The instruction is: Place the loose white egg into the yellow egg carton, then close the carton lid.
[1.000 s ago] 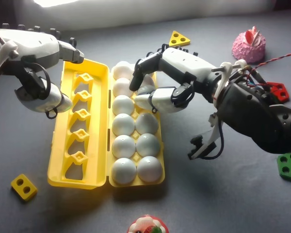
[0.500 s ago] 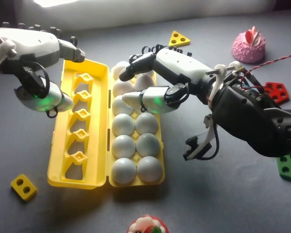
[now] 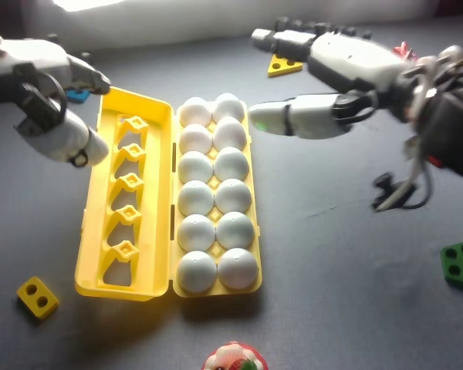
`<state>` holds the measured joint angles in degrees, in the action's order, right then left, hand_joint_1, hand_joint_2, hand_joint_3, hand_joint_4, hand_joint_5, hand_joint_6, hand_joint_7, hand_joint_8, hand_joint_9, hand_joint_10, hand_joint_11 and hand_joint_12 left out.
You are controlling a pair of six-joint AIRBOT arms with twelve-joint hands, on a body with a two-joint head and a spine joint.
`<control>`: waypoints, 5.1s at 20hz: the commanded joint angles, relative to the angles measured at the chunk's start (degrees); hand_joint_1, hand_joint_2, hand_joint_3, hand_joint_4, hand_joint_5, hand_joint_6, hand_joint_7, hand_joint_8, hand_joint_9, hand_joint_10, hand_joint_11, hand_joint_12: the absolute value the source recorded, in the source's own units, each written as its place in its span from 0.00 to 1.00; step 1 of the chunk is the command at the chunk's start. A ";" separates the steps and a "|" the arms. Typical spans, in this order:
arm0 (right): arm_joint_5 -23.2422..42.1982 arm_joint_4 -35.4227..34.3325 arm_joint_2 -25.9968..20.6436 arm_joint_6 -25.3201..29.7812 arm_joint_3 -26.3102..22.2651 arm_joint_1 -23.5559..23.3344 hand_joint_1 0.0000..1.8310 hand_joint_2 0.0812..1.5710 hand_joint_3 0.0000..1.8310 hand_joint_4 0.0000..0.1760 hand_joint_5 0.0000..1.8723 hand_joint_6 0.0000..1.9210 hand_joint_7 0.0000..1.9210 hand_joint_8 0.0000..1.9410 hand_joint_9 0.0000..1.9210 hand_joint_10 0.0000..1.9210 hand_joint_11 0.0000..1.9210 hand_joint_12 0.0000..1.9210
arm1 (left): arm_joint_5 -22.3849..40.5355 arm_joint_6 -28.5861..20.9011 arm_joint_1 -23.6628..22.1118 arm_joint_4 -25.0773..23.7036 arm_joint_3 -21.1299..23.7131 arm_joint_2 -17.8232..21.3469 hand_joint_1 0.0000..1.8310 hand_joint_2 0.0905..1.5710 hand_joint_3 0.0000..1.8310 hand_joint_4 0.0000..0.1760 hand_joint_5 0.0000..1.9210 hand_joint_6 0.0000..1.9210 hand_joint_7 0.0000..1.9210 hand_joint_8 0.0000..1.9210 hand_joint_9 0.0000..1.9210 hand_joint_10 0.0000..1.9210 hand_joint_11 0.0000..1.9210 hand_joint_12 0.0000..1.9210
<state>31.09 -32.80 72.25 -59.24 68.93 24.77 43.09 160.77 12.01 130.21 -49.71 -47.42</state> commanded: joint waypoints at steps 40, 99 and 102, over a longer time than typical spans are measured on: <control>-2.54 3.56 -27.89 -4.15 -18.32 2.30 0.22 0.66 0.00 0.00 0.07 0.00 0.10 0.00 0.08 0.00 0.00 0.40 | 13.31 -71.08 14.51 3.46 -0.85 -7.61 0.19 0.81 0.00 0.21 0.19 0.00 0.18 0.00 0.16 0.00 0.00 0.48; -2.08 4.49 -27.82 -4.22 -18.41 2.82 0.19 0.68 0.00 0.00 0.05 0.00 0.09 0.00 0.09 0.00 0.00 0.44 | 8.17 -71.23 4.14 -16.13 -1.14 -10.32 0.18 0.82 0.00 0.23 0.19 0.00 0.19 0.00 0.17 0.00 0.00 0.53; -2.08 4.57 -27.82 -4.22 -18.49 2.87 0.19 0.68 0.00 0.00 0.04 0.00 0.08 0.00 0.08 0.00 0.00 0.41 | 8.17 -72.10 5.95 -16.84 -5.42 -10.30 0.18 0.82 0.00 0.22 0.19 0.00 0.19 0.00 0.17 0.00 0.00 0.52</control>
<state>22.90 -28.99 44.64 -63.70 50.59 27.92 51.94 89.19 18.28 117.43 -55.02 -57.71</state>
